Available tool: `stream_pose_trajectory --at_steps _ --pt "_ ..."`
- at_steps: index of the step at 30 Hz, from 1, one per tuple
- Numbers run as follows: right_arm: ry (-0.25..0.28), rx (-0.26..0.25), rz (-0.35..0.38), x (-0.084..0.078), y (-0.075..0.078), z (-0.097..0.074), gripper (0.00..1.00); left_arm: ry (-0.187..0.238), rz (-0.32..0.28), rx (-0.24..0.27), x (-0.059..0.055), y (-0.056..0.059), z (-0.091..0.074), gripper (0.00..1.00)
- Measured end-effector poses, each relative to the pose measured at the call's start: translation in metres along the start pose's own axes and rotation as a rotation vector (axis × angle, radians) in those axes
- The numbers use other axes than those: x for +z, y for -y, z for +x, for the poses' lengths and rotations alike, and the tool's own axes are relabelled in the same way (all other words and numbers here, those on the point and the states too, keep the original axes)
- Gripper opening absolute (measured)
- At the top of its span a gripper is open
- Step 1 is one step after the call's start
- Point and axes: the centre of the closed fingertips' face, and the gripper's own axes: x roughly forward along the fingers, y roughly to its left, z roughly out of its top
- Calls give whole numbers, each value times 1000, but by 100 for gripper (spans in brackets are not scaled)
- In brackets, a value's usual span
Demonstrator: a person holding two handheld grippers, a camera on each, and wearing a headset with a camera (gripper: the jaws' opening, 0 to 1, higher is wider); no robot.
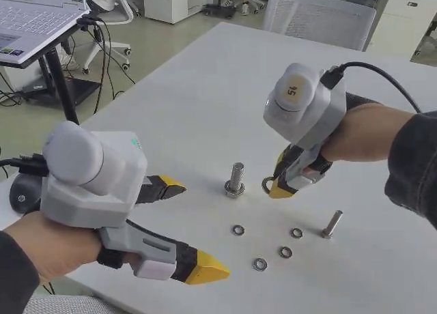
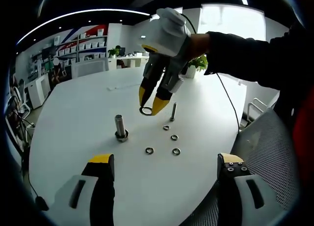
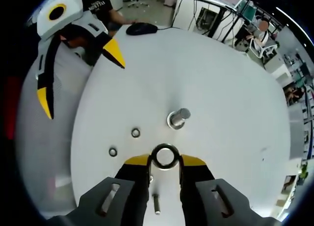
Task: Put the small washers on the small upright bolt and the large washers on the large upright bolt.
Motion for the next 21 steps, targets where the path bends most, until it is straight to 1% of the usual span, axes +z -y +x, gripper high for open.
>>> stream_pose_trajectory --at_steps 9,14,21 --pt "20 -38 -42 23 7 -20 23 8 1 7 2 0 -1 86" --pt "27 -43 -58 34 11 -22 23 8 4 9 2 -1 -2 86" --pt "35 -42 -74 47 18 -17 23 13 3 14 3 -2 -2 86"
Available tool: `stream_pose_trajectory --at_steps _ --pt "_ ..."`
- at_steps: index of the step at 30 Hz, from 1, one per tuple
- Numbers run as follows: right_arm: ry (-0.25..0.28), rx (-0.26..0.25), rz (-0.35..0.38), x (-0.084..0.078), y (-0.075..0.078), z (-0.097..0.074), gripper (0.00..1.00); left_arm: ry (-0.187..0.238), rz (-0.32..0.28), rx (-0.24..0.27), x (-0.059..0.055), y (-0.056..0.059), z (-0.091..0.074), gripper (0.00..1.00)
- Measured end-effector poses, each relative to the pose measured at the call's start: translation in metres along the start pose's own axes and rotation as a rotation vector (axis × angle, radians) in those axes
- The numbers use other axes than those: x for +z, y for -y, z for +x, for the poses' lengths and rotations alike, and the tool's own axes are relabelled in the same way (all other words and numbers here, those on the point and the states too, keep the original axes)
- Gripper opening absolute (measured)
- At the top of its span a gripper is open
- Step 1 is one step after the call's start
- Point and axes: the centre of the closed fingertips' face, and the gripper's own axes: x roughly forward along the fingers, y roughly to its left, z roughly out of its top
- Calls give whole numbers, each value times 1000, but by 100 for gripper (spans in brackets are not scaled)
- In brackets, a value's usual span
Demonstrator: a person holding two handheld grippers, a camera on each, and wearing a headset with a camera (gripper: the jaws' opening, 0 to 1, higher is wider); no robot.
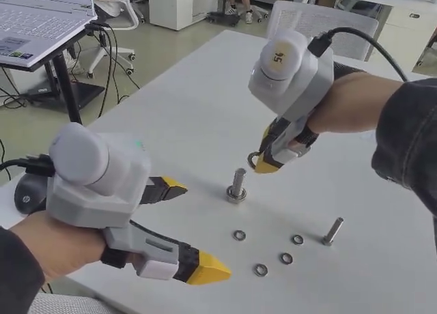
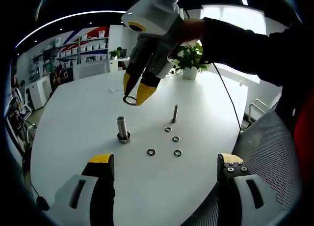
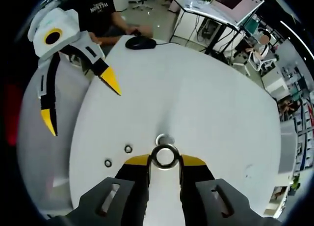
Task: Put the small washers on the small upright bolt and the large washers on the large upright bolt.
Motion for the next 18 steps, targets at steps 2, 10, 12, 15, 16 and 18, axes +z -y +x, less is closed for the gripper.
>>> stream_pose_trajectory --at_steps 2,10,12,15,16,18 --pt "2 3 -2 3 2 2 23 2 -2 0 0 0 0 86" --pt "-5 27 -13 9 8 16 23 5 -6 2 1 -1 1 86" --pt "-9 35 -13 9 9 19 23 5 -7 5 1 -2 1 86" --pt "-17 45 -12 7 12 24 23 6 -9 4 1 -2 1 86" --pt "-21 50 -12 6 11 26 23 6 -8 3 1 -2 1 86" --pt "-25 57 -13 6 11 29 23 7 -11 3 1 -2 1 86"
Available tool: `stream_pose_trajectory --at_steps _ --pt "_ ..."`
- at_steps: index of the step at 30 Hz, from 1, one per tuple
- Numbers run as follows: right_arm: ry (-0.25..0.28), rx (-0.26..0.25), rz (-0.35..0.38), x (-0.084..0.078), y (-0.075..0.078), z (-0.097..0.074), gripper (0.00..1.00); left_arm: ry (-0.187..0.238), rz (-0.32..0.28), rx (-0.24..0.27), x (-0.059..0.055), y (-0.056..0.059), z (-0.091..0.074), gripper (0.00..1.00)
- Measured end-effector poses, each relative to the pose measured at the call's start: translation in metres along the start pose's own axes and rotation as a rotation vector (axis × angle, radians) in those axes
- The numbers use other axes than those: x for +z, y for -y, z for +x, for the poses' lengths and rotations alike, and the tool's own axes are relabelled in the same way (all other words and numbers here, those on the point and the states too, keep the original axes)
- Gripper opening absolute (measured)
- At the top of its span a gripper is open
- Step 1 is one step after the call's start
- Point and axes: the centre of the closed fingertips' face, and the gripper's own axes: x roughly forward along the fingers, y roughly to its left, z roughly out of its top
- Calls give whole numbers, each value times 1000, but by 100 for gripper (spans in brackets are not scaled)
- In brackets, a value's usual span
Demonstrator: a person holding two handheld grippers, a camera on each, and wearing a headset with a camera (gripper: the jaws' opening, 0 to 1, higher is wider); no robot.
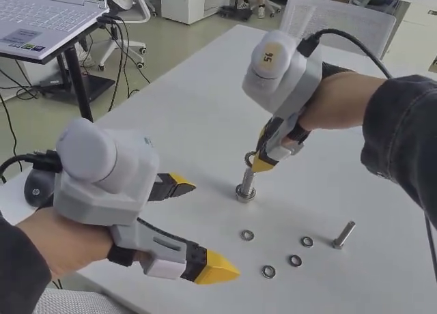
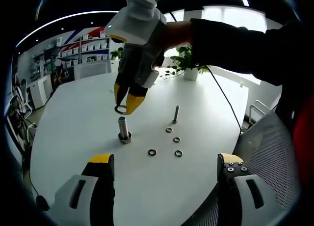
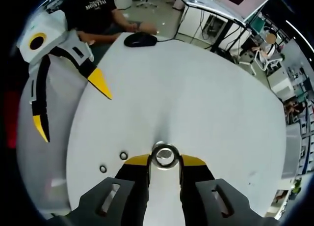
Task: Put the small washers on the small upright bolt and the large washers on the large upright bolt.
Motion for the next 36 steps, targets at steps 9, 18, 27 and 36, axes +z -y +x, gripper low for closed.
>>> stream_pose_trajectory --at_steps 9,18,27,36 --pt "-24 25 3 -3 -1 11 23 1 -3 -1 1 0 -1 86" --pt "-36 46 3 -4 1 22 23 -6 -9 -2 -1 -1 -1 86" --pt "-48 69 1 -7 0 29 23 -12 -12 -1 -3 -2 -1 86" --pt "-72 82 -5 -11 -4 42 23 -9 -13 0 -3 -2 -1 86"
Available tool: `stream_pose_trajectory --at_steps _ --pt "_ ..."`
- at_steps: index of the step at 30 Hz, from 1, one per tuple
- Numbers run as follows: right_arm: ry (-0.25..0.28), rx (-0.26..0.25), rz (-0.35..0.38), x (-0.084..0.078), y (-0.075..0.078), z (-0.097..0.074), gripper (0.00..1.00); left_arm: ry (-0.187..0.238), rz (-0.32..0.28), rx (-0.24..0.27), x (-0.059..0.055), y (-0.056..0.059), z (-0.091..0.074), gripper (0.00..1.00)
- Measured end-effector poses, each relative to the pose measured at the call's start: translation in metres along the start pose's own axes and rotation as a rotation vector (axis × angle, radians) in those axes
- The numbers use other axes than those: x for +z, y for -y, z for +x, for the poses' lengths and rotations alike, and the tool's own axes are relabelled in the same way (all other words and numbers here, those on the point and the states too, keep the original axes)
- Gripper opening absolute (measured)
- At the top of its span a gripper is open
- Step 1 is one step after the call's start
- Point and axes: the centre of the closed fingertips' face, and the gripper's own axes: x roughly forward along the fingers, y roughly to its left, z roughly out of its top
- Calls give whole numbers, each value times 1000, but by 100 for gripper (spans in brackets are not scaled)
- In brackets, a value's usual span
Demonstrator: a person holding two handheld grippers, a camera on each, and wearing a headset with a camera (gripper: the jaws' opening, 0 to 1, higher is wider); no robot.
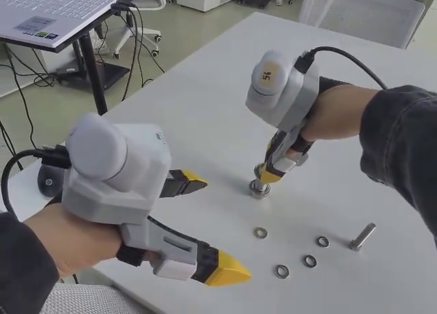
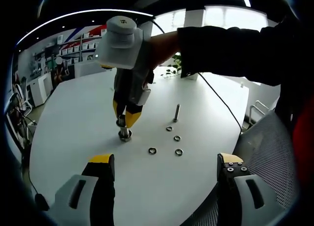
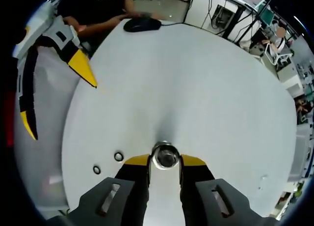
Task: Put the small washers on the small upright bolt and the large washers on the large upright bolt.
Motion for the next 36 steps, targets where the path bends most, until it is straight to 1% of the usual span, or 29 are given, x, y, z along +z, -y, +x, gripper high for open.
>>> stream_pose_trajectory --at_steps 3,9,10,13,17,27,31,36 --pt "-4 5 -2 -1 2 5 23 1 0 0 0 0 0 86" --pt "-3 14 9 -3 -1 11 23 -1 -2 -1 -1 -1 0 86" --pt "-7 17 9 -3 -1 14 23 -3 -2 -2 -1 -1 0 85" --pt "-8 17 9 -4 -2 16 23 -5 -2 -2 -2 -1 0 85" --pt "-13 26 17 -6 -1 23 23 -7 -3 -3 -2 -1 0 85" --pt "-20 35 23 -6 -7 27 24 -10 -8 -3 -4 -1 -1 85" --pt "-15 42 37 -5 -8 27 24 -12 -8 -2 -4 -2 -1 85" --pt "-12 44 32 -4 -6 28 25 -15 -8 -3 -5 -2 -2 85"
